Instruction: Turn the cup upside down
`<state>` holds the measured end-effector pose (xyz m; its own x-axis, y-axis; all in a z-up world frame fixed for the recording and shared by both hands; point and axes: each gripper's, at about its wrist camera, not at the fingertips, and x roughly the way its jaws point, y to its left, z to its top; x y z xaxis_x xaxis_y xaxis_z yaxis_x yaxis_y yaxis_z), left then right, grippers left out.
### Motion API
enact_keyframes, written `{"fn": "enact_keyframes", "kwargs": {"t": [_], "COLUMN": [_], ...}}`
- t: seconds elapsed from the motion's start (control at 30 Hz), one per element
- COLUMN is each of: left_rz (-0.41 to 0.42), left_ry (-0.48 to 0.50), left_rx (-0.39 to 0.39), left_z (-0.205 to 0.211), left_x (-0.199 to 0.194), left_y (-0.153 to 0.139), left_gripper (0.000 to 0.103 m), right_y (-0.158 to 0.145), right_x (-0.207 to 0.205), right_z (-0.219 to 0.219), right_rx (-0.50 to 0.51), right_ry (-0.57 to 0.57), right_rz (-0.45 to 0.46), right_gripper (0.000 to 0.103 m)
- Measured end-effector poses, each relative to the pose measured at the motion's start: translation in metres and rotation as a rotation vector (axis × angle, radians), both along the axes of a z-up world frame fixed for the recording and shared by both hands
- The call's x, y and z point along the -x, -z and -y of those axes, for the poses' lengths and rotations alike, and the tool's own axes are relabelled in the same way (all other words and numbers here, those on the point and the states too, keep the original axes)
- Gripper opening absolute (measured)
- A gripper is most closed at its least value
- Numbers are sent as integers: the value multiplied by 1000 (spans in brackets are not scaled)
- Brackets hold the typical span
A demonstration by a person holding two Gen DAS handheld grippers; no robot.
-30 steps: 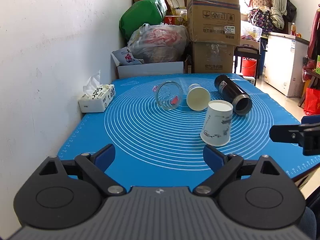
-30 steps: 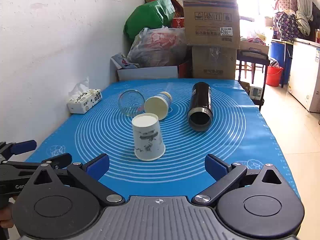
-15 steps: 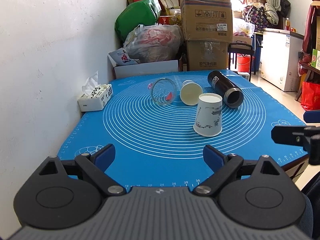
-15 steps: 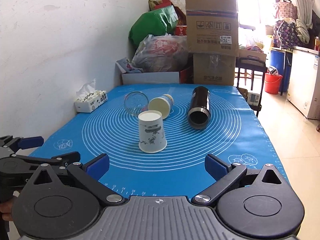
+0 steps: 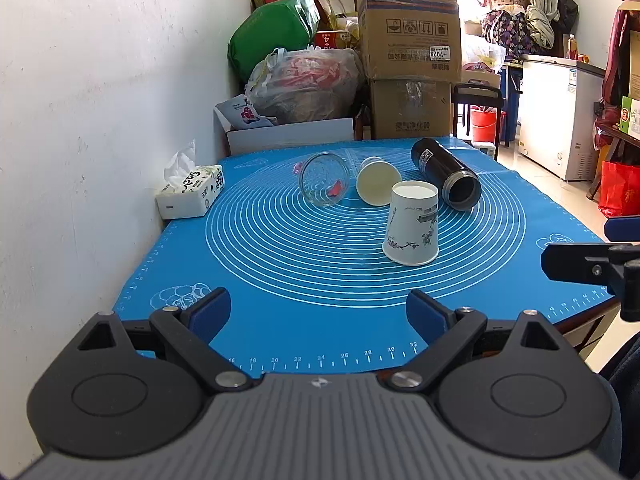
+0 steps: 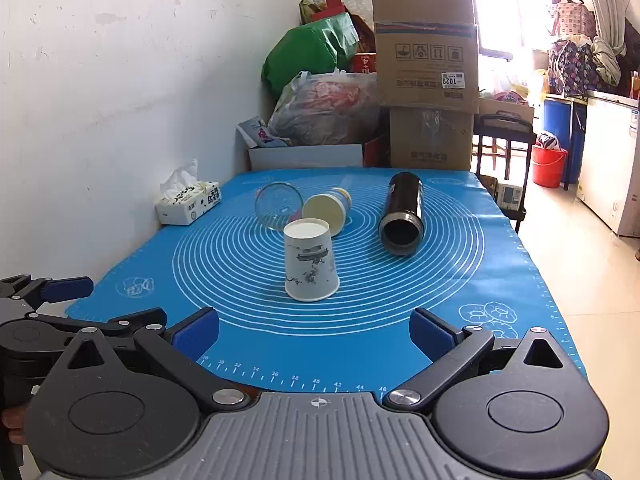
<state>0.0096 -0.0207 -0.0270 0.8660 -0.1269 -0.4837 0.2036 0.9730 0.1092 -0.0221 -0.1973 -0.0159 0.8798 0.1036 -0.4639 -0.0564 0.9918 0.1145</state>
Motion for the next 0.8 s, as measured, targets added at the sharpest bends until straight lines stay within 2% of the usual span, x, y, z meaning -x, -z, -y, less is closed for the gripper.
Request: {"fn": "enact_keyframes", "kwargs": {"t": [0.8], "left_rz": [-8], "left_ry": [-10], "left_rx": [9], "left_z": [-1], "left_x": [0], "left_y": [0], "left_gripper": [94], "right_y": [-1], "right_x": [-1], "right_z": [-1], "right_rx": [-2], "right_ry": [-3], "right_rz": [-3], "right_gripper": [103]}}
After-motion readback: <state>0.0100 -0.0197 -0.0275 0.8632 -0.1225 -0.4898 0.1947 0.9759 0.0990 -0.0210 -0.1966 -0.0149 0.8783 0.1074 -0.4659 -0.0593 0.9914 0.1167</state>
